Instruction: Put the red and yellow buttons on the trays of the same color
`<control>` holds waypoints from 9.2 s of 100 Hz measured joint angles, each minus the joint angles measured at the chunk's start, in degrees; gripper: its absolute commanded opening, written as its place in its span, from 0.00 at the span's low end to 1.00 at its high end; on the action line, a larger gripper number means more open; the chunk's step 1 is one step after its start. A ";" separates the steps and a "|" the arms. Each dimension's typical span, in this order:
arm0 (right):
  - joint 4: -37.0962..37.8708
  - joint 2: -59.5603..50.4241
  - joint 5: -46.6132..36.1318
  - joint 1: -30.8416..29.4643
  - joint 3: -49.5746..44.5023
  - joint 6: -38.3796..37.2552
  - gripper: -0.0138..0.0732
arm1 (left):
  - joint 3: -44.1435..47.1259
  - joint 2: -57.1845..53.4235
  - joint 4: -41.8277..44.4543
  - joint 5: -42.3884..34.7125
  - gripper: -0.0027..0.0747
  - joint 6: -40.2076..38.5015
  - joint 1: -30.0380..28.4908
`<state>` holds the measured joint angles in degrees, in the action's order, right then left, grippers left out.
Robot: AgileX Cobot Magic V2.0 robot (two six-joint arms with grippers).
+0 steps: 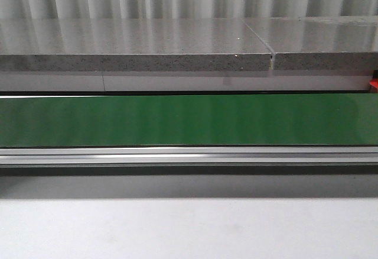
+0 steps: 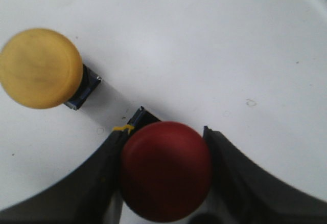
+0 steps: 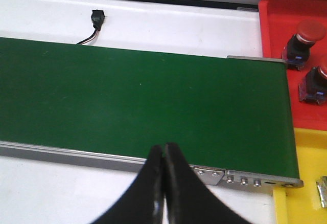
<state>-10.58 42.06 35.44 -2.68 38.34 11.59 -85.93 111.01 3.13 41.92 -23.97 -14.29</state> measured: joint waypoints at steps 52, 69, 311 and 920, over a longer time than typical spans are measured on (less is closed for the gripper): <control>0.00 0.00 0.09 0.00 0.00 0.00 0.08 | 1.13 -17.23 -0.76 9.12 0.01 14.90 3.13; 0.00 0.00 0.09 0.00 0.00 0.00 0.08 | 3.62 -18.02 -6.25 13.21 0.01 23.19 5.28; 0.09 -0.10 0.13 0.00 0.00 0.14 0.08 | -6.41 3.94 -14.91 8.24 0.85 31.28 -11.90; -4.92 2.69 1.31 0.55 0.77 0.51 0.85 | 55.09 -94.83 -11.42 0.78 0.01 31.00 13.27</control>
<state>-15.50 44.76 36.75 -2.13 39.10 12.09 -30.84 16.18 -8.29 42.70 7.03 -1.01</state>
